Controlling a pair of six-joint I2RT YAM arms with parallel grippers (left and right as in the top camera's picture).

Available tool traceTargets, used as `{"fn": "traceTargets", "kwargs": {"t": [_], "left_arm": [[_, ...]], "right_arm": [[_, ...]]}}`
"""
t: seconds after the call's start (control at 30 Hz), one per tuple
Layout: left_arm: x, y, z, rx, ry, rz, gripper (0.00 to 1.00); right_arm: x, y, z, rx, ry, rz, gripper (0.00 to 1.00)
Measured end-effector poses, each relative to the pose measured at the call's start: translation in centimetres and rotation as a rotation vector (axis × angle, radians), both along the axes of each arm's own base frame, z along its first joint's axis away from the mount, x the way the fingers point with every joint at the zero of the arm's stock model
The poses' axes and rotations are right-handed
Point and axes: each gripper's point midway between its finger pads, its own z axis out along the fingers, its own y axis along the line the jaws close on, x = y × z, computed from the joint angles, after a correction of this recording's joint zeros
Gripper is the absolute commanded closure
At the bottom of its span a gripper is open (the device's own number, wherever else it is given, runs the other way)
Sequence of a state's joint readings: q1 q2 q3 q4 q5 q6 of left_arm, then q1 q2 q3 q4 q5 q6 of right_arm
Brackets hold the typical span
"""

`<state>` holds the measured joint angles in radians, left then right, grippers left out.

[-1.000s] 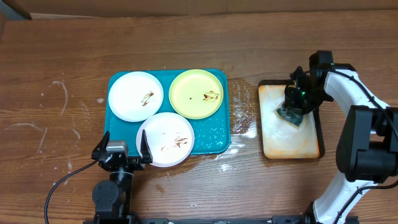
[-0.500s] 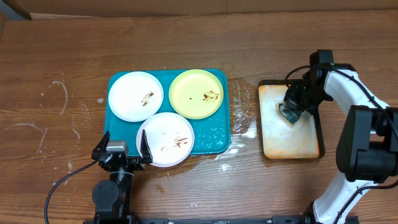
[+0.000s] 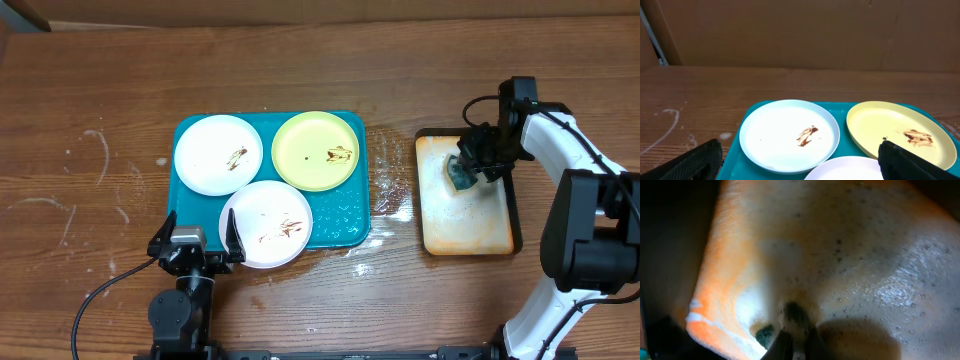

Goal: Clean dirty plates on tray and stack at the side

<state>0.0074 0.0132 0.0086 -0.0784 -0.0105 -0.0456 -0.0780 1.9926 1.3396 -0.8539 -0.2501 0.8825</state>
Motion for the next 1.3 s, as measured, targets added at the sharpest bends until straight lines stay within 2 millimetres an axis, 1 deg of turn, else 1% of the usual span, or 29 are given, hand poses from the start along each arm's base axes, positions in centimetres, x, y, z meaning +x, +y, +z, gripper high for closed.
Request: {"fn": "traceTargets", "kwargs": {"t": [0.1,0.13,0.17,0.2,0.27,0.3,0.33,0.37,0.6,0.8,1.0,1.1,1.3], "left_arm": [[0.0,0.0,0.0,0.0,0.0,0.0,0.0],[0.0,0.0,0.0,0.0,0.0,0.0,0.0],[0.0,0.0,0.0,0.0,0.0,0.0,0.0],[0.0,0.0,0.0,0.0,0.0,0.0,0.0],[0.0,0.0,0.0,0.0,0.001,0.0,0.0],[0.0,0.0,0.0,0.0,0.0,0.0,0.0],[0.0,0.0,0.0,0.0,0.0,0.0,0.0],[0.0,0.0,0.0,0.0,0.0,0.0,0.0],[0.0,0.0,0.0,0.0,0.0,0.0,0.0],[0.0,0.0,0.0,0.0,0.0,0.0,0.0],[0.0,0.0,0.0,0.0,0.0,0.0,0.0],[0.0,0.0,0.0,0.0,0.0,0.0,0.0],[0.0,0.0,0.0,0.0,0.0,0.0,0.0]], "right_arm": [[0.0,0.0,0.0,0.006,0.02,-0.069,0.96],[0.0,-0.1,0.0,0.008,0.023,-0.085,0.94],[0.1,-0.1,0.0,0.01,0.023,-0.098,0.83],[0.1,-0.1,0.0,0.011,0.024,-0.105,0.69],[0.1,-0.1,0.0,0.007,0.024,-0.105,0.36],[0.1,-0.2,-0.1,-0.001,0.022,-0.098,0.22],[0.1,-0.3,-0.1,-0.008,0.02,-0.088,0.04],[0.1,-0.4,-0.1,-0.014,0.017,-0.078,0.0],[-0.3,-0.9,-0.3,-0.051,0.018,-0.021,0.0],[-0.1,-1.2,-0.3,-0.081,-0.011,0.062,0.0],[0.4,-2.1,-0.4,-0.155,-0.058,0.219,0.0],[0.5,-2.2,-0.3,-0.176,-0.078,0.301,0.0],[1.4,-2.5,0.3,-0.22,-0.127,0.45,0.0]]}}
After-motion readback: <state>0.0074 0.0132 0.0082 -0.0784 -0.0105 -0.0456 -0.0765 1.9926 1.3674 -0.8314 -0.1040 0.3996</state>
